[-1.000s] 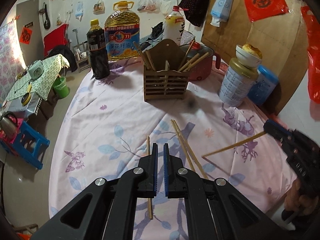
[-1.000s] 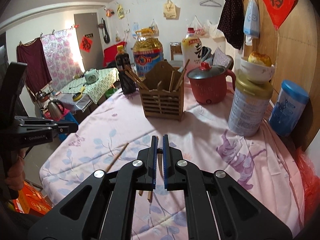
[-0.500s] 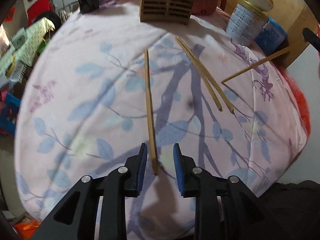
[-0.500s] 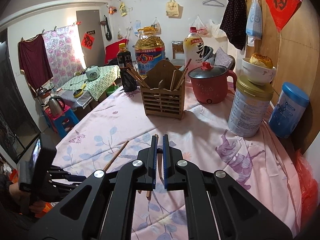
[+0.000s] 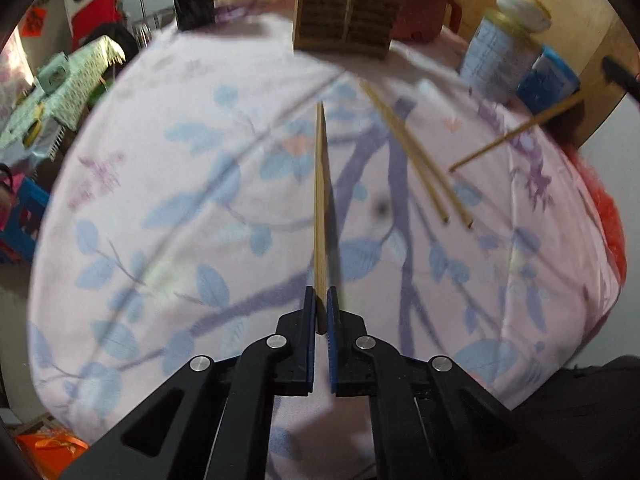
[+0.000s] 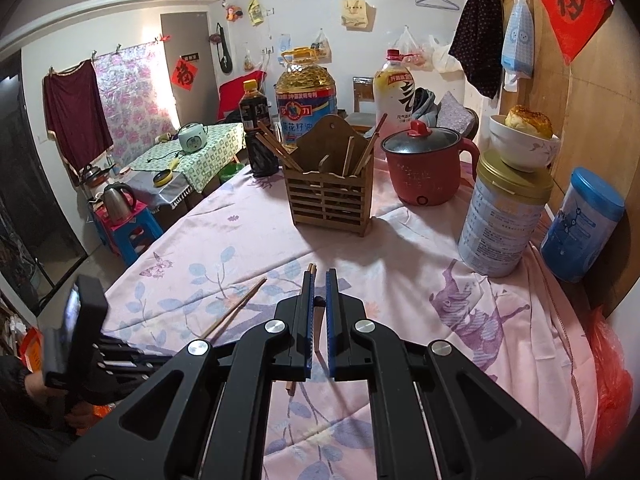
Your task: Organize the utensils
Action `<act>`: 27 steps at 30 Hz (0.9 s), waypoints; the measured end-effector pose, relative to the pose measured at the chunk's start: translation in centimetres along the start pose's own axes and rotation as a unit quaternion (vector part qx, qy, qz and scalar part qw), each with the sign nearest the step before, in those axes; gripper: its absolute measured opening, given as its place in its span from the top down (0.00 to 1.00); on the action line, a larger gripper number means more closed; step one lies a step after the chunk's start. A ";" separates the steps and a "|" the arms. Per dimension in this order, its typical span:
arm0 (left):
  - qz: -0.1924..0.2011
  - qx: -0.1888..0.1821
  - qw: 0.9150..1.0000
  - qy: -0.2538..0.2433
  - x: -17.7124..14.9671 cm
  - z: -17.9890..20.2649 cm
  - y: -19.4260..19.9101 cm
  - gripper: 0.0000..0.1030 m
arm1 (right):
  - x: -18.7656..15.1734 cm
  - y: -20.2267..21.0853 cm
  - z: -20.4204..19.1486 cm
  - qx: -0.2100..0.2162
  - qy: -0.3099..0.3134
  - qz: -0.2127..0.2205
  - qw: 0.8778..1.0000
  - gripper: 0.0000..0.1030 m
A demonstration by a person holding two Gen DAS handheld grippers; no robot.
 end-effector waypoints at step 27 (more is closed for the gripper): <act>-0.014 -0.038 0.999 -0.008 1.4 0.7 -0.1 0.64 | 0.5 -0.2 -0.6 0.000 -0.015 0.008 1.000 0.94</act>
Point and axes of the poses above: each gripper's, at about its wrist camera, not at the fingertips, and y roughly against the way its jaws point, z to its right, x to its top, the point moved 8 cm from there along -y, roughly the way its jaws point, and after that the axes turned 12 degrees about -x, right-handed, at the moved point
